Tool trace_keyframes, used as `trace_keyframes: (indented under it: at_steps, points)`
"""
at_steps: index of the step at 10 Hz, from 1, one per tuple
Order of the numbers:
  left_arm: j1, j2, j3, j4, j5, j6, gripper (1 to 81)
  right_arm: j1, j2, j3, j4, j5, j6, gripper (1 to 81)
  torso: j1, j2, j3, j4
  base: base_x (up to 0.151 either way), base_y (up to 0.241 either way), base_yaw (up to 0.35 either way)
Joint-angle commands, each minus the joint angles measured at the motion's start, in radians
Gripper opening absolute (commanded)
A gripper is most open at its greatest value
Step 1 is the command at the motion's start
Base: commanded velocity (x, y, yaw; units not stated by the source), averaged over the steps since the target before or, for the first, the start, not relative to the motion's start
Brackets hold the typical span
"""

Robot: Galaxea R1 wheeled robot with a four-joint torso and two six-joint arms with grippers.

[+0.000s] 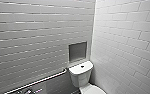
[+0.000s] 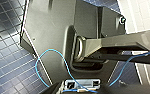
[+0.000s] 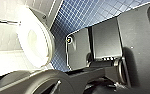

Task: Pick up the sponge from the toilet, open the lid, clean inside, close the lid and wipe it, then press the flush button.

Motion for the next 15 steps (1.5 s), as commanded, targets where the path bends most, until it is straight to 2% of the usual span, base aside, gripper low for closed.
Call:
trace_keyframes:
  at_steps: [1,4,6,7,8,11,14,15]
  points:
    - [-0.015,-0.006,0.014,-0.006,0.044,0.009,81.1,0.144,-0.220,0.263,0.034,0.060,0.019,81.1,0.063,-0.097,-0.091,0.000,0.000,0.000,0.000]
    - [0.008,0.006,-0.001,-0.006,0.044,0.009,81.1,0.271,-0.300,0.337,0.094,0.058,0.019,81.1,0.130,-0.204,-0.191,0.000,0.000,0.000,0.000]
    - [0.028,0.026,-0.032,-0.006,0.044,0.009,81.1,0.360,-0.302,0.335,0.105,0.051,0.021,81.1,0.179,-0.279,-0.263,0.000,0.000,0.000,0.000]
    - [0.037,0.035,-0.053,-0.007,0.043,0.009,81.1,0.406,-0.291,0.326,0.140,0.041,0.019,81.1,0.203,-0.316,-0.297,0.000,0.000,0.000,0.000]
    - [0.045,0.050,-0.075,-0.007,0.040,0.009,81.1,0.447,-0.271,0.302,0.164,0.020,0.019,81.1,0.227,-0.354,-0.240,0.000,0.000,0.000,0.000]
    - [0.069,0.087,-0.139,-0.007,0.014,0.009,81.1,0.558,-0.184,0.178,0.282,-0.029,0.019,81.1,0.285,-0.444,-0.275,0.000,0.000,0.000,0.000]
    - [0.097,0.098,-0.143,-0.007,0.014,0.009,81.1,0.613,-0.132,0.084,0.342,-0.068,0.021,81.1,0.356,-0.558,-0.278,0.000,0.000,0.000,0.000]
    - [0.101,0.109,-0.144,-0.004,0.014,0.011,81.1,0.618,-0.123,0.064,0.358,-0.068,0.021,81.1,0.380,-0.596,-0.349,0.000,0.000,0.000,0.000]
